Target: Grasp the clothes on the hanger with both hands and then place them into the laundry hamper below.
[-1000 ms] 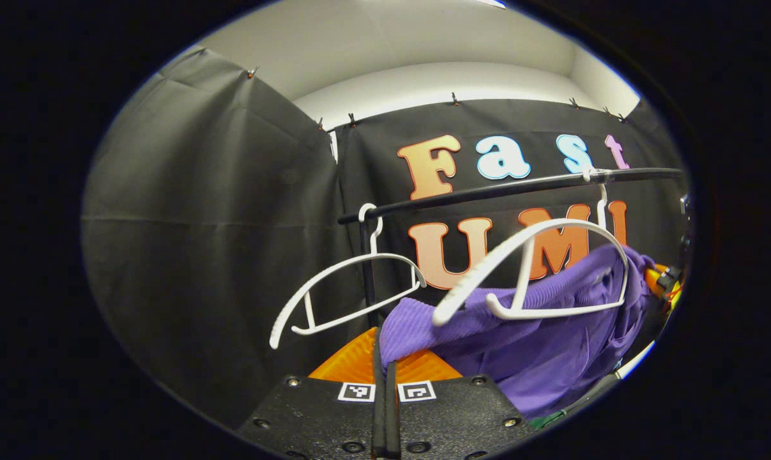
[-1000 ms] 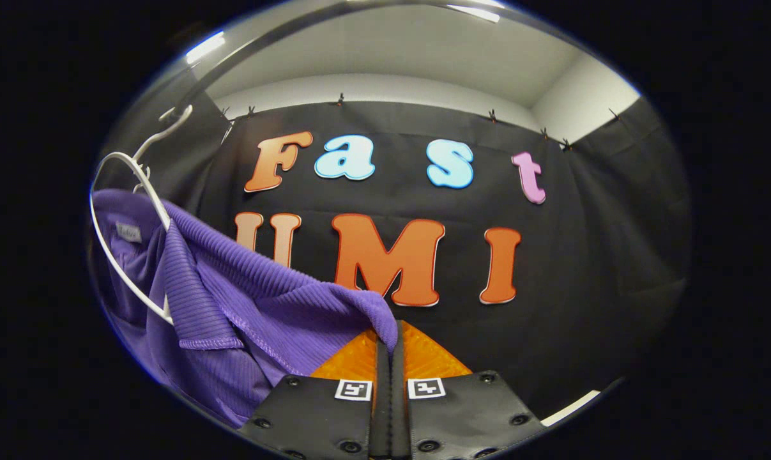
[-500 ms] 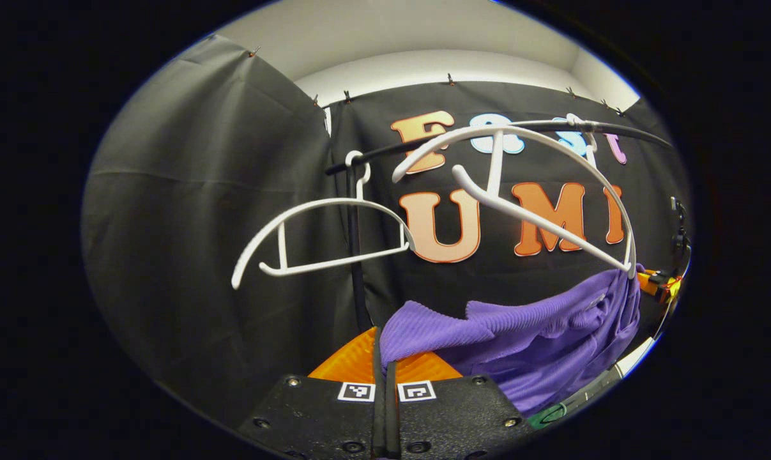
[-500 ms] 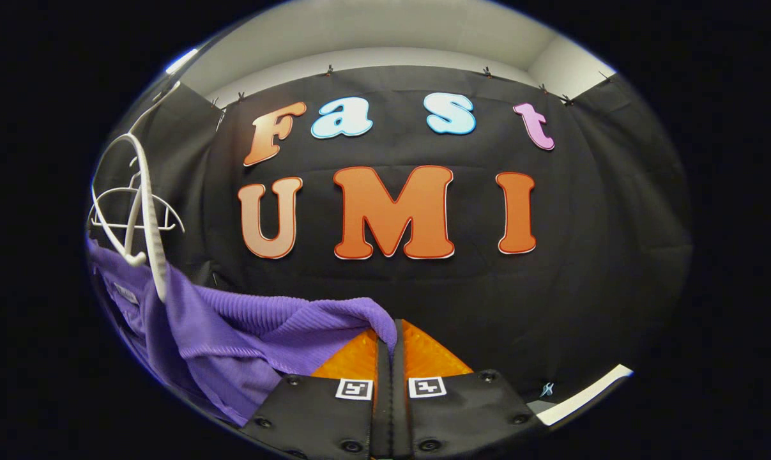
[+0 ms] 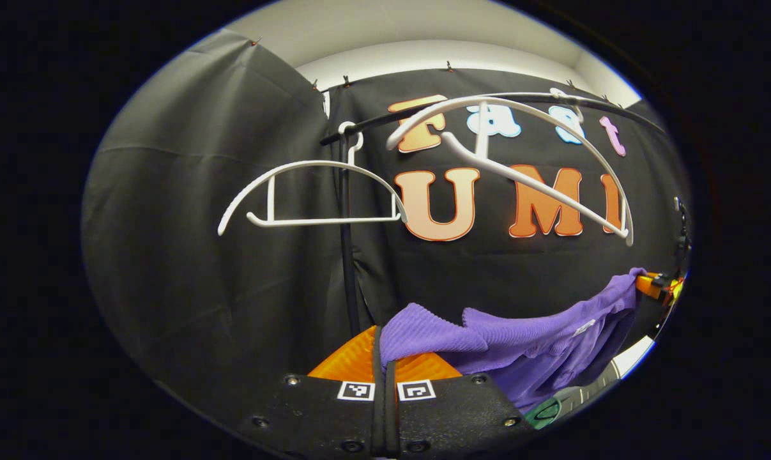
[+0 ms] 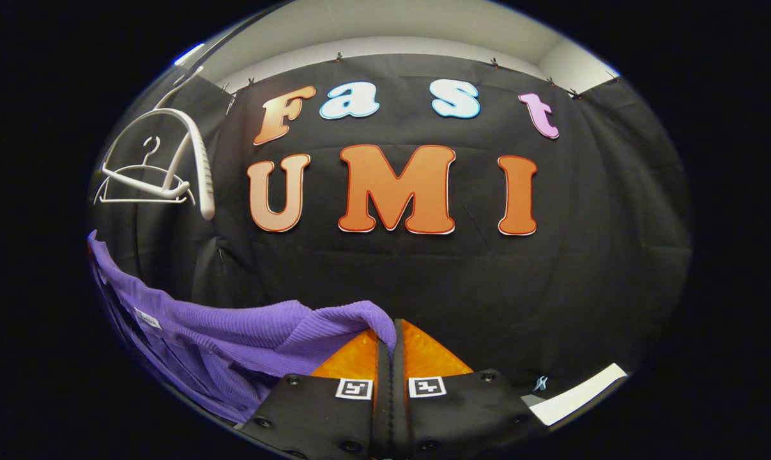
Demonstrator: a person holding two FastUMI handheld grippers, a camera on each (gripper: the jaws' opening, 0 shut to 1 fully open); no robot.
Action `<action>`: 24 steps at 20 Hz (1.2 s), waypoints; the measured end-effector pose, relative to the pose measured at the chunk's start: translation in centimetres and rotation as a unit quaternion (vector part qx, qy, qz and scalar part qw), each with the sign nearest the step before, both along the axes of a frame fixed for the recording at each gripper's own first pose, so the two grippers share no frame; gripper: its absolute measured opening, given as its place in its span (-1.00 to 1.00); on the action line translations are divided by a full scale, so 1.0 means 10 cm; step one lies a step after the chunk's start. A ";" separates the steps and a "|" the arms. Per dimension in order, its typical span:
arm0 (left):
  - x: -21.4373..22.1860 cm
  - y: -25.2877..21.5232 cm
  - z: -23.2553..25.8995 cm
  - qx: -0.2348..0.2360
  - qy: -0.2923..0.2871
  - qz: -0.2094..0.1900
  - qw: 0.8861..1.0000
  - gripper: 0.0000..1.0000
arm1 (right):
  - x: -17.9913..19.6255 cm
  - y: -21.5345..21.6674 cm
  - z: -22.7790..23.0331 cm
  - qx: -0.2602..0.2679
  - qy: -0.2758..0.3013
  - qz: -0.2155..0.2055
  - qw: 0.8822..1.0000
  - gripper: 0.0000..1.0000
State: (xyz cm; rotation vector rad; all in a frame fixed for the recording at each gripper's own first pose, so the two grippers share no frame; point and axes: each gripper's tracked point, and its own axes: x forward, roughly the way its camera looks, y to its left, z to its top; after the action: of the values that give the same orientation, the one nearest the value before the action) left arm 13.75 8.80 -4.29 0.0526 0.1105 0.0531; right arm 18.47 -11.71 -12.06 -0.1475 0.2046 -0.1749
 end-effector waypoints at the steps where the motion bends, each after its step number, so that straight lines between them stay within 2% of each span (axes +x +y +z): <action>1: -0.04 -0.09 0.01 0.003 -0.005 -0.005 1.000 -1.00 | -0.09 0.02 0.00 0.000 0.001 0.001 1.000 -0.86; 4: -0.19 -0.44 0.04 0.016 -0.025 -0.026 0.999 -1.00 | -0.40 0.12 -0.02 -0.006 0.010 0.005 1.000 -0.85; 10: -0.38 -1.36 -0.11 0.001 -0.025 -0.106 0.994 -1.00 | -0.87 0.32 -0.11 0.004 0.016 0.008 1.000 -0.86; 14: -0.36 -1.95 -0.48 -0.014 0.016 -0.166 0.986 -1.00 | -0.98 0.47 -0.26 0.018 0.023 0.017 0.999 -0.86; 15: -0.36 -2.07 -0.59 -0.023 0.026 -0.178 0.983 -1.00 | -1.01 0.50 -0.28 0.020 0.024 0.018 0.999 -0.80; 17: -0.35 -2.31 -0.79 -0.057 0.047 -0.200 0.977 -1.00 | -1.02 0.56 -0.37 0.028 0.023 0.022 0.999 -0.86; 24: -0.06 -2.72 -1.48 -0.096 0.104 -0.222 0.965 -1.00 | -0.98 0.83 -0.78 0.031 0.029 0.041 0.998 -0.86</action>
State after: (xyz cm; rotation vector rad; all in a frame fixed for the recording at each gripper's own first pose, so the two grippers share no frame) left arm 13.17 -18.44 -19.13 -0.1128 0.3115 -0.4123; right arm 8.66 -3.46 -19.85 -0.0994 0.2610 -0.0829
